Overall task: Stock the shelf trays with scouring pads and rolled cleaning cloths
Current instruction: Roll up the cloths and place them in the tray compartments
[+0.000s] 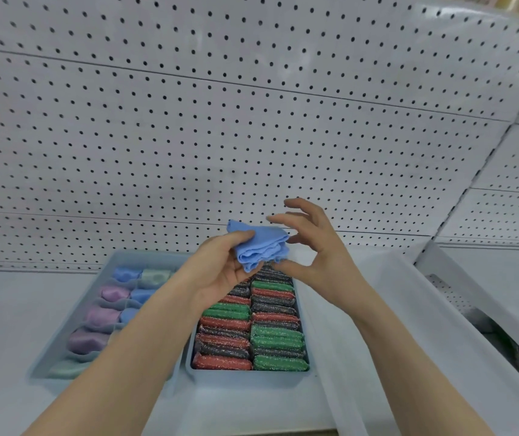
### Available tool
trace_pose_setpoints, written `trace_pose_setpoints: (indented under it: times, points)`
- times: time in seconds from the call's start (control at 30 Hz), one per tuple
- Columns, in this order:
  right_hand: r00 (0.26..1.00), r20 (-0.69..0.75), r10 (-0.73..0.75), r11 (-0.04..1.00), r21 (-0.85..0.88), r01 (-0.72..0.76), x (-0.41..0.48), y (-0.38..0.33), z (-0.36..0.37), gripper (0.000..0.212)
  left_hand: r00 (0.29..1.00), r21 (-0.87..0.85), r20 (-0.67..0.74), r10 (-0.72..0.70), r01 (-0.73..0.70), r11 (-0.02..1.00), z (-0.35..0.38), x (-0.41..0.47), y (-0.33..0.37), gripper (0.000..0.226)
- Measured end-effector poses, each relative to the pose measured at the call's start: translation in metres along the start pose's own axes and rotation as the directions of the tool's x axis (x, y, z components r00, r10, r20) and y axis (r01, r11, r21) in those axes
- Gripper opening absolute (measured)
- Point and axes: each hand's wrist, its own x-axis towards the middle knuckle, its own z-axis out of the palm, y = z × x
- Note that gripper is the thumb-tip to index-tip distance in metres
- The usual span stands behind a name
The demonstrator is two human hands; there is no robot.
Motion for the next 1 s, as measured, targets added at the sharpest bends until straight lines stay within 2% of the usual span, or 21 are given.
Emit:
trace_pose_setpoints:
  times: [0.07, 0.17, 0.27, 0.37, 0.43, 0.53, 0.6, 0.67, 0.8, 0.87, 0.93, 1.0]
  points:
    - [1.0, -0.002, -0.018, 1.0, -0.024, 0.018, -0.001, 0.0, 0.004, 0.05, 0.999, -0.047, 0.02, -0.027, 0.028, 0.999, -0.001, 0.0, -0.002, 0.019]
    - [0.998, -0.056, -0.029, 0.999, -0.016, 0.028, -0.001, 0.001, 0.007, 0.034, 0.998, -0.072, 0.034, -0.055, 0.058, 0.996, -0.006, 0.002, -0.004, 0.019]
    - [0.998, -0.052, 0.042, 0.994, 0.099, -0.037, -0.003, 0.0, 0.009, 0.021, 0.998, 0.002, 0.022, -0.063, 0.063, 0.998, -0.012, 0.003, -0.007, 0.018]
    - [0.993, 0.021, 0.119, 0.973, 0.196, -0.12, -0.008, -0.002, 0.013, 0.014, 0.998, -0.075, 0.043, -0.056, 0.059, 0.995, -0.016, 0.002, -0.01, 0.023]
    - [0.983, 0.0, 0.184, 0.948, 0.265, -0.177, -0.012, -0.005, 0.019, 0.012, 0.999, -0.078, 0.042, 0.005, -0.002, 0.997, -0.017, 0.001, -0.014, 0.029]
    - [0.93, -0.113, 0.351, 0.872, 0.401, -0.28, -0.019, -0.005, 0.032, 0.008, 0.991, -0.037, 0.002, 0.132, -0.132, 0.991, -0.019, -0.002, -0.02, 0.042]
    - [0.872, -0.126, 0.474, 0.78, 0.519, -0.349, -0.021, -0.003, 0.041, 0.01, 0.983, 0.029, 0.009, 0.185, -0.186, 0.982, -0.02, -0.005, -0.026, 0.048]
    - [0.824, -0.118, 0.555, 0.714, 0.577, -0.398, -0.023, -0.003, 0.048, 0.014, 0.974, 0.129, 0.015, 0.224, -0.224, 0.966, -0.023, -0.006, -0.033, 0.044]
    - [0.778, -0.161, 0.607, 0.722, 0.521, -0.455, -0.027, -0.004, 0.057, 0.017, 0.974, 0.202, 0.034, 0.225, -0.227, 0.953, -0.034, -0.009, -0.044, 0.021]
    - [0.778, -0.172, 0.604, 0.741, 0.48, -0.469, -0.03, -0.003, 0.06, 0.024, 0.968, 0.295, 0.065, 0.242, -0.25, 0.922, -0.039, -0.012, -0.05, 0.025]
    - [0.787, -0.173, 0.592, 0.763, 0.434, -0.479, -0.033, -0.001, 0.066, 0.033, 0.945, 0.444, 0.068, 0.321, -0.317, 0.838, -0.045, -0.012, -0.058, 0.029]
    - [0.8, -0.164, 0.576, 0.782, 0.395, -0.482, -0.035, 0.0, 0.071, 0.036, 0.929, 0.49, 0.034, 0.368, -0.337, 0.804, -0.053, -0.012, -0.064, 0.033]
